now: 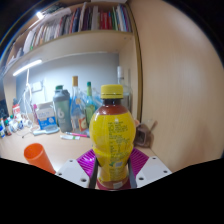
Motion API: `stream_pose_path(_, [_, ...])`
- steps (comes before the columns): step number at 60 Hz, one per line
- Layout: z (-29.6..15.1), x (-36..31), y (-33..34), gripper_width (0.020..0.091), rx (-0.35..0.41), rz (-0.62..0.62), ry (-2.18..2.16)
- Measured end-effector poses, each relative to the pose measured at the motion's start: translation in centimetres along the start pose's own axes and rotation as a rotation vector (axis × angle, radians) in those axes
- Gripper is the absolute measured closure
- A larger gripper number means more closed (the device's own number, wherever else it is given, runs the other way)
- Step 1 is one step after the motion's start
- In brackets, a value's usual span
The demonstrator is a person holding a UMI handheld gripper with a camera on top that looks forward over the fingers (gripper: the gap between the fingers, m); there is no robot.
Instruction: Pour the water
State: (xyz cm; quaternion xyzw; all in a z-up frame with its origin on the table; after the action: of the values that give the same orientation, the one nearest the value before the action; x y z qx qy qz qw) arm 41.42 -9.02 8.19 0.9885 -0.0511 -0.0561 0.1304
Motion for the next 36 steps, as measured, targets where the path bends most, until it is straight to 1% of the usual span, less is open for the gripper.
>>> stream_pose_path(1, [0.5, -0.1, 0.0, 0.0619, -0.015, -0.003, -0.001])
stream_pose_path(2, [0.3, 0.0, -0.1, 0.0629, 0.013, -0.012, 0.009])
stream_pose_path(3, [0.3, -0.1, -0.2, 0.0629, 0.023, -0.018, 0.018])
stream_pose_path(7, [0.4, -0.2, -0.1, 0.0631, 0.019, -0.015, 0.011])
stream_pose_path(10, [0.4, 0.0, 0.0, 0.0617, 0.016, -0.012, -0.006])
stream_pose_path(13, [0.4, -0.1, 0.0, 0.0580, 0.004, -0.009, -0.012])
stream_pose_path(15, [0.9, 0.1, 0.2, 0.0522, -0.039, 0.003, -0.020])
stream_pose_path(18, [2.0, 0.3, 0.9, 0.0380, -0.133, 0.024, -0.041])
stream_pose_path(19, [2.2, 0.3, 1.2, 0.0332, -0.151, 0.032, -0.051])
stream_pose_path(20, [2.4, 0.3, 1.7, 0.0283, -0.150, 0.039, -0.059])
stream_pose_path(22, [2.1, 0.1, 2.6, 0.0272, -0.135, 0.046, -0.079])
stream_pose_path(25, [1.7, -0.7, 4.4, 0.0282, -0.121, 0.042, -0.109])
stream_pose_path(36, [0.1, -5.5, 13.6, 0.0282, -0.143, 0.023, -0.089])
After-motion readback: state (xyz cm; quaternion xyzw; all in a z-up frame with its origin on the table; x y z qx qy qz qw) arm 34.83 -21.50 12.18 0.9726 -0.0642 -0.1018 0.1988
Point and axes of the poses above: the point between the fingertips, and its own axes, seen from behind it with the camera up: x to the right, z down, y backward, against the way the camera looks, the point moved 8 cm from there along y, backward, against the way the camera looks, and after that the axes turned 15 degrees about -z, right-handed, at the moved point
